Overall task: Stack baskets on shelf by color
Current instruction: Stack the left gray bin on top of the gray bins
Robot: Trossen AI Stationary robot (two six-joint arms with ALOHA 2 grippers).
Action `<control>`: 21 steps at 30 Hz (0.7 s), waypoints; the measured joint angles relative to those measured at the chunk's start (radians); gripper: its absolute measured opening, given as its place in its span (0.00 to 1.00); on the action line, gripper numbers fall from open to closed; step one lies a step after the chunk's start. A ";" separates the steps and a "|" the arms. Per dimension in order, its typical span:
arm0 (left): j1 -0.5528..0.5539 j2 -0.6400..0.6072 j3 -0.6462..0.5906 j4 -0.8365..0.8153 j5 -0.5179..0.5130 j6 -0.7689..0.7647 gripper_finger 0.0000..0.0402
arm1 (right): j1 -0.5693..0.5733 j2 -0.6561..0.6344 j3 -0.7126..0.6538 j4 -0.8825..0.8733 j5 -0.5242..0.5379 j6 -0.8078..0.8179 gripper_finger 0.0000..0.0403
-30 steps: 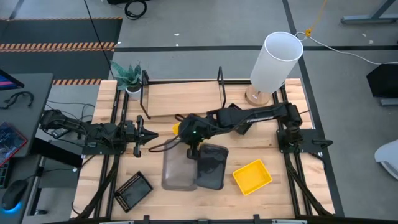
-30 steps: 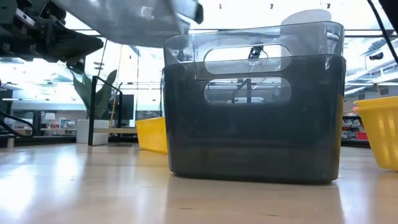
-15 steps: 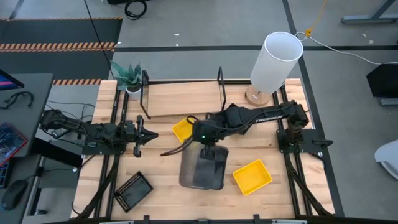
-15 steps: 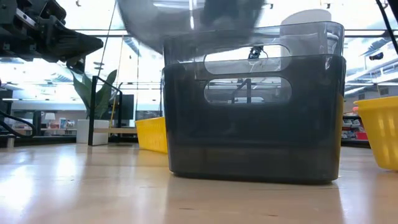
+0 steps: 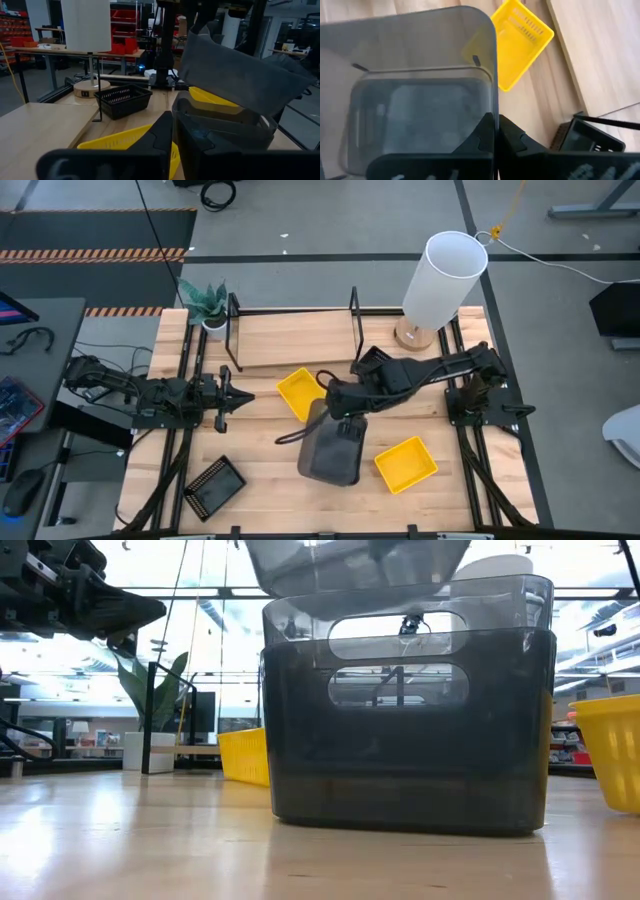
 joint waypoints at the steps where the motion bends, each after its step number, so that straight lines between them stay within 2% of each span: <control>1: 0.000 0.000 0.000 0.000 0.000 0.000 0.07 | 0.005 -0.001 0.000 -0.001 0.003 0.003 0.00; 7: 0.000 0.000 0.000 0.003 0.000 0.000 0.09 | 0.029 -0.008 -0.008 -0.012 0.031 0.009 0.00; 12: 0.000 0.000 0.000 0.002 0.000 0.000 0.09 | 0.038 -0.008 -0.073 -0.003 0.046 0.019 0.00; 21: 0.000 0.000 0.000 0.001 0.000 0.000 0.07 | 0.038 -0.006 -0.205 0.168 0.045 0.014 0.00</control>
